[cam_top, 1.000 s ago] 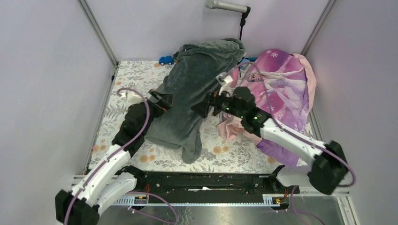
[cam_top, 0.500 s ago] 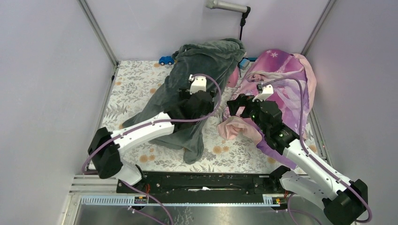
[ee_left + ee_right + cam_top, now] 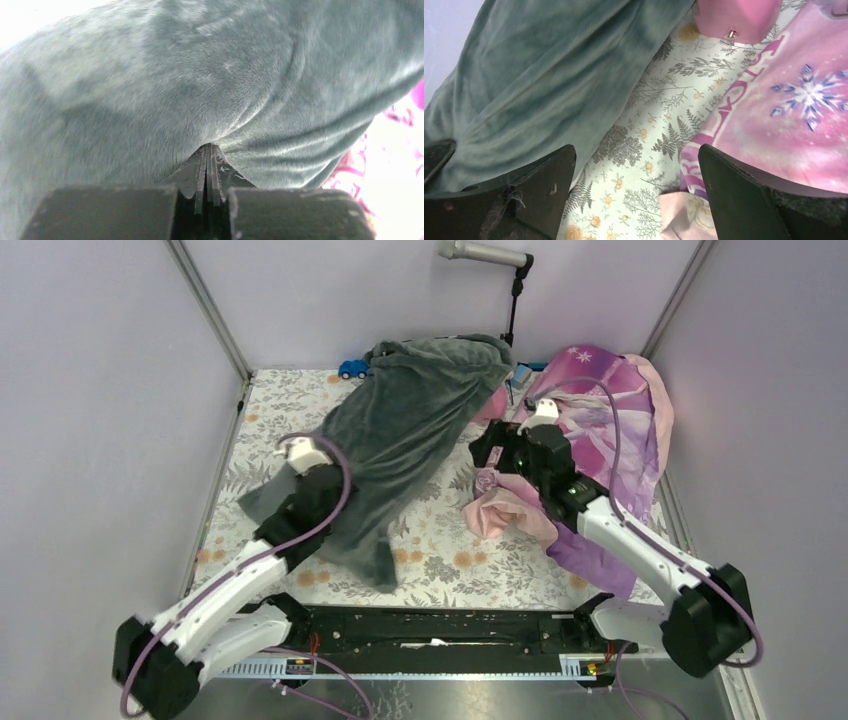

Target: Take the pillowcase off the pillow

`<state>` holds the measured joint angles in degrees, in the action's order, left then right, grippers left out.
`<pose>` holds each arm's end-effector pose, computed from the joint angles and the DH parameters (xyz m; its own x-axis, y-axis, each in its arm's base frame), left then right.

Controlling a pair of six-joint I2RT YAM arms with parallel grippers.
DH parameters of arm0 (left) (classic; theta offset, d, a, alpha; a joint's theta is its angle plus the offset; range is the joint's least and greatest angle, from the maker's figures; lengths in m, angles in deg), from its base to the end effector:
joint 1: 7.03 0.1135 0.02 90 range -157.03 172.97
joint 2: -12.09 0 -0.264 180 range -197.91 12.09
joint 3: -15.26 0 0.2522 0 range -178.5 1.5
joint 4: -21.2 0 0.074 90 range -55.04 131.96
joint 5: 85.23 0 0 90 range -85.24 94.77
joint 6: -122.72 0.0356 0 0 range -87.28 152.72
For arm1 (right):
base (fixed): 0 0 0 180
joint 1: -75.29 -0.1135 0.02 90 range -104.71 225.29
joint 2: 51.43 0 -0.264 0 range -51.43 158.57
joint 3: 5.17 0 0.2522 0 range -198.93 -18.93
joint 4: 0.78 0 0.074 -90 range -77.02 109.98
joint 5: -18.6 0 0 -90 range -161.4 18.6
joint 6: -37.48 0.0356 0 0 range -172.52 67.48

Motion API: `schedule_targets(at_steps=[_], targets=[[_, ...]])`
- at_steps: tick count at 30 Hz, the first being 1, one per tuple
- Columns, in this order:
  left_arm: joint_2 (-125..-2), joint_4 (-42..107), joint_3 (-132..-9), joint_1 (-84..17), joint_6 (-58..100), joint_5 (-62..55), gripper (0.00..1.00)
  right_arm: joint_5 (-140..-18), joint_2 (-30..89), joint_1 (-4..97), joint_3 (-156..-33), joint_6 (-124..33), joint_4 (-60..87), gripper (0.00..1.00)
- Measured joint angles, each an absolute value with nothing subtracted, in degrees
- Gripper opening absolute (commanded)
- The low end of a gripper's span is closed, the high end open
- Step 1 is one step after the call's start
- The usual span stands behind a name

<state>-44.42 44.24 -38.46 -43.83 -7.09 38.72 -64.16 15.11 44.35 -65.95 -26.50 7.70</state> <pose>0.1876 -0.1155 0.2763 -0.3284 -0.4176 -0.8472 -0.1509 0.9086 -0.3894 0.2354 0.1359 0.3035 -0.3674 0.2872 -0.8846 -0.2716 0.8765 0.3973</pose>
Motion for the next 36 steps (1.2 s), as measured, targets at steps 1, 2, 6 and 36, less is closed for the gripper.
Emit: schedule_targets(at_steps=[1,2,6,36], targets=[[-40.49,44.35,-36.23,-41.86,-8.18,38.44,0.00,-64.73,16.25,44.64,-66.96,-26.17,7.48,1.00],[-37.38,44.83,-34.73,-40.18,-8.97,38.50,0.00,-65.40,17.71,45.14,-68.42,-25.71,7.50,0.99],[-30.91,48.02,-32.21,-37.68,-10.76,39.44,0.00,-68.81,23.88,47.50,-76.14,-25.08,7.70,1.00],[-32.42,52.85,-32.32,-37.49,-15.83,39.92,0.00,-86.04,82.94,46.43,-167.11,-47.05,52.88,0.00]])
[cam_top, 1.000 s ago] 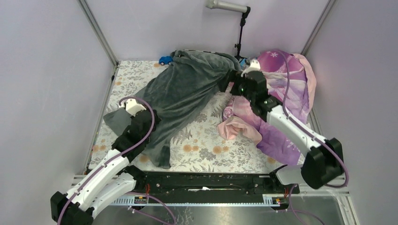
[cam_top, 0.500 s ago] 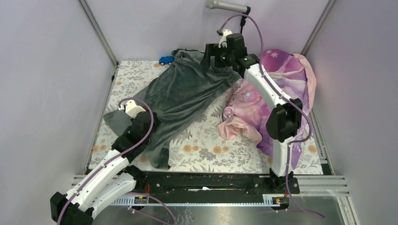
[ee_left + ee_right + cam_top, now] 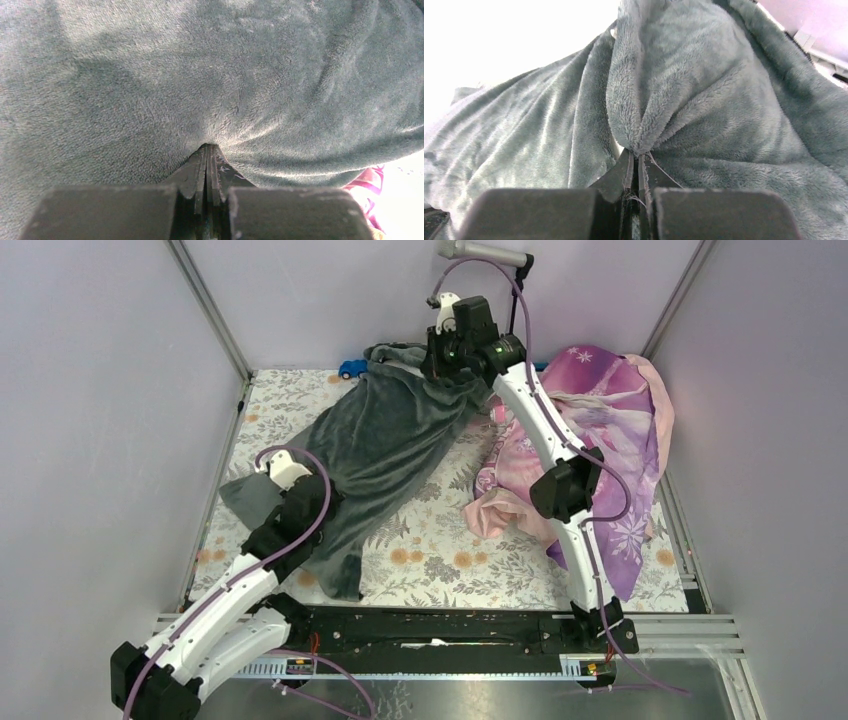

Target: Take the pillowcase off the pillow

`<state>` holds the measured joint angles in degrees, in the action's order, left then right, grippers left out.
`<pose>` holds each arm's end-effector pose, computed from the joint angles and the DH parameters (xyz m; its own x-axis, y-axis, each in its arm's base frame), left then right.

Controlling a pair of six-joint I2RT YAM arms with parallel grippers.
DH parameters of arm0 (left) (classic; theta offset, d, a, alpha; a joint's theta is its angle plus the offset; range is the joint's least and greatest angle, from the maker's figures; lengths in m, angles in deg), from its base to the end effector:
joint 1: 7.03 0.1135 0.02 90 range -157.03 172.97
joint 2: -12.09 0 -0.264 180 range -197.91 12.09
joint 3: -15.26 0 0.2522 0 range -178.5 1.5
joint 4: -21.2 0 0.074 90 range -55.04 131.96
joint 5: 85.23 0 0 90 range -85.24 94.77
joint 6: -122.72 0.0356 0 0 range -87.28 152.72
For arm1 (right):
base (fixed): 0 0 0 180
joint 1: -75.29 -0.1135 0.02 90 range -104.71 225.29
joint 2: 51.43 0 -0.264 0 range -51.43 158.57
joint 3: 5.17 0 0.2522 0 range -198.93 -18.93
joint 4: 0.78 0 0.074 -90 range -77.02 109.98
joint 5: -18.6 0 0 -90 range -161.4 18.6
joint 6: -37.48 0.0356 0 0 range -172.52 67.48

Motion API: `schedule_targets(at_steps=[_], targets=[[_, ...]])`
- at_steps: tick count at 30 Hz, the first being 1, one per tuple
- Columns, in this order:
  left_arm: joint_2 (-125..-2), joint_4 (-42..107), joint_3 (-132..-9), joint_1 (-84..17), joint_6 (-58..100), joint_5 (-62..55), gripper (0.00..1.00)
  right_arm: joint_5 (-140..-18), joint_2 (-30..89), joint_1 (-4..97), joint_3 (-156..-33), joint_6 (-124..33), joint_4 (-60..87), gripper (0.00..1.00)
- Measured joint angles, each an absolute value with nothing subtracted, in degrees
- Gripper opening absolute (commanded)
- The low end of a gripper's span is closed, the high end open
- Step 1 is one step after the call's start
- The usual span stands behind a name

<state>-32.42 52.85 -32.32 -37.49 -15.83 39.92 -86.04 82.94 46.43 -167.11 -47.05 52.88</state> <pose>0.1605 -0.0706 0.2628 -0.2570 -0.5598 -0.7877 -0.3232 0.8180 -0.4759 0.4560 0.2616 0.3713 -0.4469 -0.1410 -0.8834 -0.6261 0.7547 0.1963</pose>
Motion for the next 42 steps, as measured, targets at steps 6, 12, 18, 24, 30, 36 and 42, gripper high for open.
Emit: schedule_targets(at_steps=[6,12,18,24,30,36,42], targets=[[-33.27,52.92,-33.37,-37.01,-15.81,40.36,0.00,-87.28,82.70,46.19,-169.45,-45.30,50.54,0.00],[-33.38,53.27,-33.72,-36.96,-15.74,40.82,0.00,-87.41,79.02,44.35,-168.53,-45.23,50.84,0.00],[-32.12,56.18,-33.98,-36.96,-16.99,44.49,0.00,-87.55,64.49,40.99,-152.88,-44.75,49.95,0.00],[-31.90,60.22,-35.18,-34.45,-19.33,52.18,0.02,-87.44,51.66,34.91,-132.29,-43.64,45.03,0.00],[-39.46,60.96,-40.76,-26.36,-19.28,56.62,0.64,-89.01,41.65,25.62,-104.46,-38.54,35.61,0.82],[-41.91,56.33,-43.75,-23.78,-15.53,54.78,0.90,-85.97,39.38,21.71,-96.14,-36.77,35.46,1.00],[-38.17,50.82,-43.84,-27.72,-9.23,48.25,0.93,-80.00,26.50,33.88,-89.86,-32.88,31.76,1.00]])
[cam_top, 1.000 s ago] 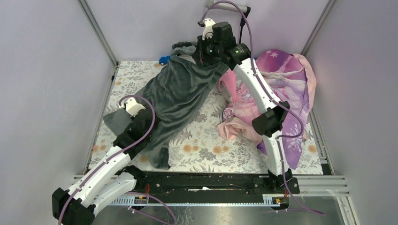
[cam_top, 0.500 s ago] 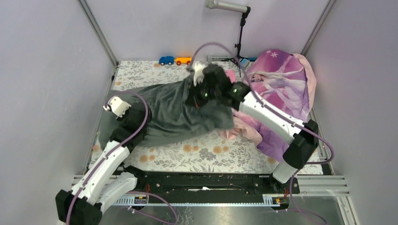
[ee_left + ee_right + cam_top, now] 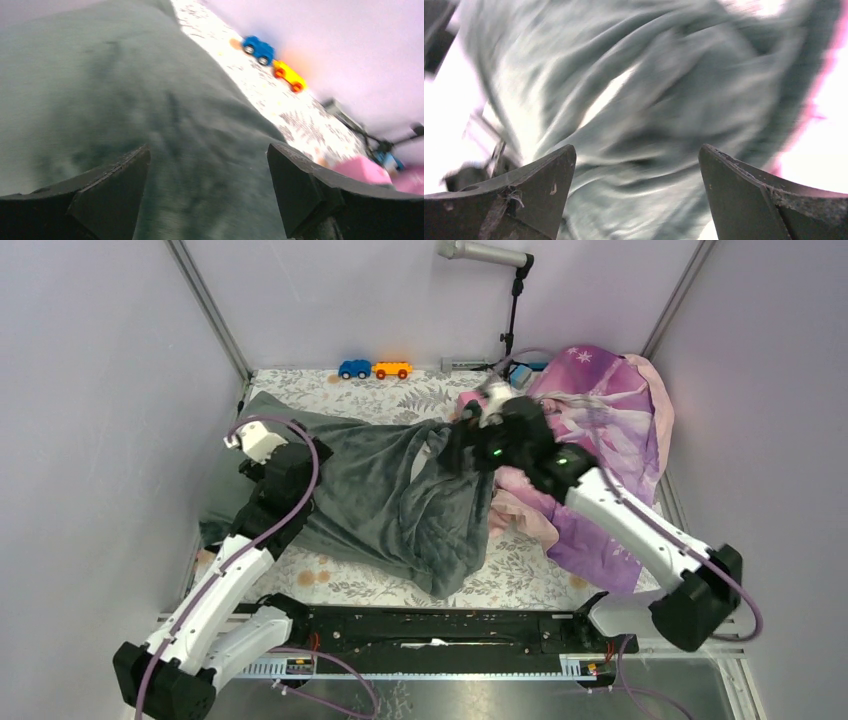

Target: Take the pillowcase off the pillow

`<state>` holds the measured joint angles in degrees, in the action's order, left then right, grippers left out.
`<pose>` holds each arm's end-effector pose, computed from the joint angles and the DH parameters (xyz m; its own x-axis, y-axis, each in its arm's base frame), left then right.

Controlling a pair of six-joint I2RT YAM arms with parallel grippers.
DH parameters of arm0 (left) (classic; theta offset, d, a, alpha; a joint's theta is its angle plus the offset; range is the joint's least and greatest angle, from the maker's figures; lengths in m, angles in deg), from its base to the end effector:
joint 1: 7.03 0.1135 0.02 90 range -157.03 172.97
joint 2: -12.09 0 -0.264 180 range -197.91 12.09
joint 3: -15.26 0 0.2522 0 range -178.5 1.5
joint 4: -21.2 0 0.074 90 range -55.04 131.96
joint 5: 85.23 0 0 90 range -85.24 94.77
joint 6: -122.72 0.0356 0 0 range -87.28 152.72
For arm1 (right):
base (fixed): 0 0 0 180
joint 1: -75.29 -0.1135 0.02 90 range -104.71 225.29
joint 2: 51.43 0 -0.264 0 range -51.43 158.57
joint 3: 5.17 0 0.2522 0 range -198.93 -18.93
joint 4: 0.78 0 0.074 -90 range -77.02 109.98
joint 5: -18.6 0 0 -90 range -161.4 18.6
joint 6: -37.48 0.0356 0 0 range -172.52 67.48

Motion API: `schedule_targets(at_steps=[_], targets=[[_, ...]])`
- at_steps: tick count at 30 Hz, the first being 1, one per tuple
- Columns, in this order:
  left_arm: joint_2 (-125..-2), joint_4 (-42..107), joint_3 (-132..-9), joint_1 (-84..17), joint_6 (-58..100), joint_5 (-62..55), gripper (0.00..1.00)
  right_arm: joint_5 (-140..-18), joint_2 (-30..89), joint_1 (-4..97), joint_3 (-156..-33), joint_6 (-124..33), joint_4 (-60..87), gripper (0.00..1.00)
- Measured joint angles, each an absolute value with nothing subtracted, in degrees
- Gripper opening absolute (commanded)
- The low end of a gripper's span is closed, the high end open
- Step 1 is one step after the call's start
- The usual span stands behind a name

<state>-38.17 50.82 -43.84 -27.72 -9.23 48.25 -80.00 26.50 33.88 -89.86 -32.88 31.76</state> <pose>0.1899 -0.0455 0.3198 -0.0159 -0.5125 -0.8585 -0.4788 0.7577 -0.4434 0.2317 0.2114 0.3539 -0.5610 -0.0516 -0.8262 -0.6014 0.7112 0.3639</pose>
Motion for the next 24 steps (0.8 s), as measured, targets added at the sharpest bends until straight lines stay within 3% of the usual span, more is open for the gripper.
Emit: schedule_targets(at_steps=[5,12,19,24], targets=[[-38.96,50.27,-47.73,-37.82,-2.94,46.65,0.93,-78.08,22.06,48.83,-84.31,-28.49,27.70,1.00],[-49.03,46.34,-55.10,-47.98,1.44,38.11,0.93,-81.64,29.98,59.65,-82.70,-24.84,23.87,1.00],[-57.95,40.83,-52.95,-49.27,1.22,26.06,0.94,-90.78,41.63,66.58,-80.93,-18.52,16.00,0.97],[-63.52,43.08,-52.74,-47.87,-0.68,25.26,0.82,-93.77,46.81,66.34,-81.62,-16.80,12.00,0.91]])
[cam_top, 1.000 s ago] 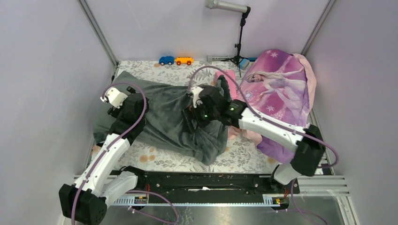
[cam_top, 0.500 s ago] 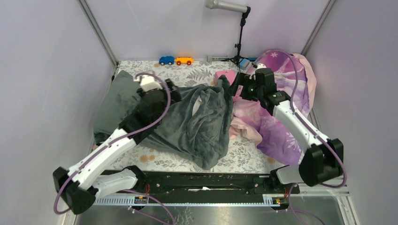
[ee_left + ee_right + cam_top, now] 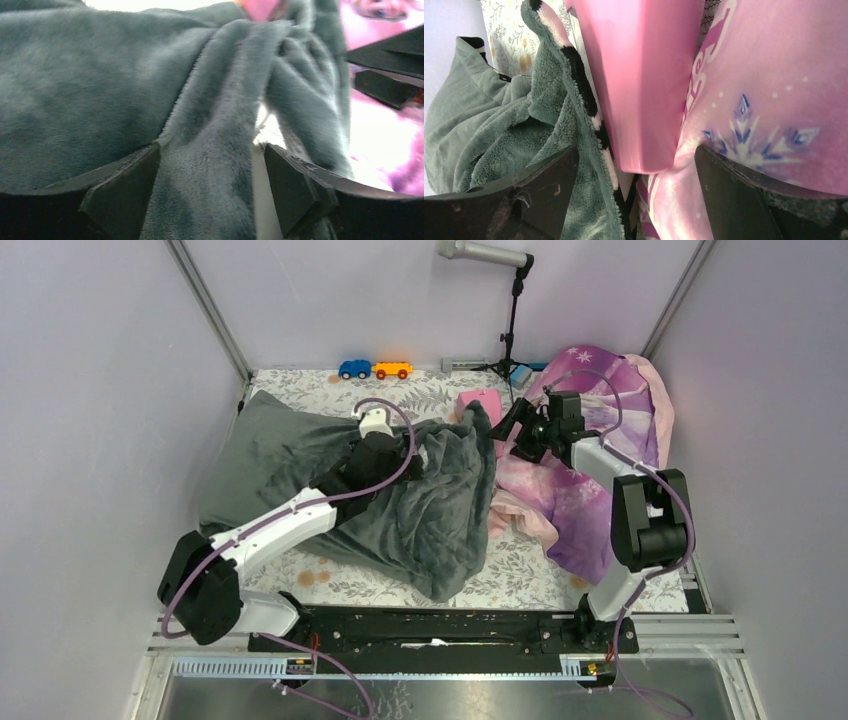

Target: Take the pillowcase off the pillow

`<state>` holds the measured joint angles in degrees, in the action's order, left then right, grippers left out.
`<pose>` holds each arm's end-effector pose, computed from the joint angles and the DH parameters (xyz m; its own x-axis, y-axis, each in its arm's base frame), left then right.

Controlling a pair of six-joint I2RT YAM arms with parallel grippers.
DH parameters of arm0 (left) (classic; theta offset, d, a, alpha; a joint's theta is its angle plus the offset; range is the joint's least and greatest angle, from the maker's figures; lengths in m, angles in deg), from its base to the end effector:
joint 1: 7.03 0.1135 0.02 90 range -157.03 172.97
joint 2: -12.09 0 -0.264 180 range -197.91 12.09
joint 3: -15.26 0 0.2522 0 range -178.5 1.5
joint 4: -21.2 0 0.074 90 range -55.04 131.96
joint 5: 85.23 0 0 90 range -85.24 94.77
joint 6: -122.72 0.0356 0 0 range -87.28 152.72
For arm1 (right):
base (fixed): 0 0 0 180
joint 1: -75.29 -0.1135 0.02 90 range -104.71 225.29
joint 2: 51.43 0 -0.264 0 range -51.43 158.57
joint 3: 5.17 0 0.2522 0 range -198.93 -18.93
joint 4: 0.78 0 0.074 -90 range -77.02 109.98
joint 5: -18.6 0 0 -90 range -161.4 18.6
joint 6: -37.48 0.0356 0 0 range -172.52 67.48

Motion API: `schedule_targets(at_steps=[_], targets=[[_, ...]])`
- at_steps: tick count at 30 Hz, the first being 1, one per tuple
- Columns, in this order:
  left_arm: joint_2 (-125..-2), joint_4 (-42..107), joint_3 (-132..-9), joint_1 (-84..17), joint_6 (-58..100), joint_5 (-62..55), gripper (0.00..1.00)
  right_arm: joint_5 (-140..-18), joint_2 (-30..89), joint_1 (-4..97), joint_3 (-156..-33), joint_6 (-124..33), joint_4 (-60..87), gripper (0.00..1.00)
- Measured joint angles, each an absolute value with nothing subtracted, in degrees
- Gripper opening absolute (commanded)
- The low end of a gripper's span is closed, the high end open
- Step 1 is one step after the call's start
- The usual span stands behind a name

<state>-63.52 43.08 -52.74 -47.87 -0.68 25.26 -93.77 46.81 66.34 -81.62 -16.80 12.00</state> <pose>0.2335 -0.1853 0.2830 -0.5212 -0.2310 -0.8215 0.1140 0.9352 -0.3353 0.3733 0.0725 0.2205 -0.7198 0.4332 -0.5425 -0.0409 0.7536 0.6561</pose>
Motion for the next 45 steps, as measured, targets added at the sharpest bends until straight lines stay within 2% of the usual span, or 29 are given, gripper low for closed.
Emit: schedule_targets(at_steps=[4,9,13,19,20,23,24,31,39,40,45], targets=[[-63.06,40.94,-46.37,-41.16,-5.80,23.51,0.75,-95.61,49.63,66.34,-82.00,-16.05,9.27,0.87],[-51.94,37.68,-35.29,-33.12,-12.40,24.25,0.74,-98.65,51.72,66.30,-81.34,-14.13,4.75,0.86],[-45.29,38.12,-32.52,-32.11,-14.34,27.35,0.75,-100.22,52.99,66.25,-80.66,-12.34,1.49,0.85],[-44.53,38.45,-32.26,-32.09,-15.24,28.14,0.75,-102.60,55.31,66.19,-79.00,-7.42,-5.31,0.82],[-44.53,38.45,-32.26,-32.09,-15.31,28.16,0.75,-102.67,55.51,66.19,-78.80,-6.65,-6.14,0.84],[-44.49,38.47,-32.23,-32.09,-15.33,28.14,0.75,-102.91,55.90,66.06,-78.67,-5.04,-7.43,0.99],[-44.46,38.49,-32.23,-32.09,-15.31,28.14,0.75,-102.45,55.90,65.88,-78.74,-5.08,-7.25,0.99],[-43.81,39.08,-32.23,-32.09,-15.28,28.18,0.75,-93.27,55.88,62.06,-80.82,-9.63,-2.36,1.00],[-42.67,39.89,-32.21,-32.09,-15.28,28.88,0.77,-76.09,56.62,54.19,-85.56,-19.29,6.50,0.99],[-41.84,40.31,-32.10,-32.09,-15.28,29.34,0.77,-72.29,56.97,52.37,-85.95,-22.26,7.76,0.95],[-41.51,40.66,-32.10,-32.09,-15.33,29.58,0.77,-70.69,59.59,51.63,-87.92,-24.56,9.27,0.83]])
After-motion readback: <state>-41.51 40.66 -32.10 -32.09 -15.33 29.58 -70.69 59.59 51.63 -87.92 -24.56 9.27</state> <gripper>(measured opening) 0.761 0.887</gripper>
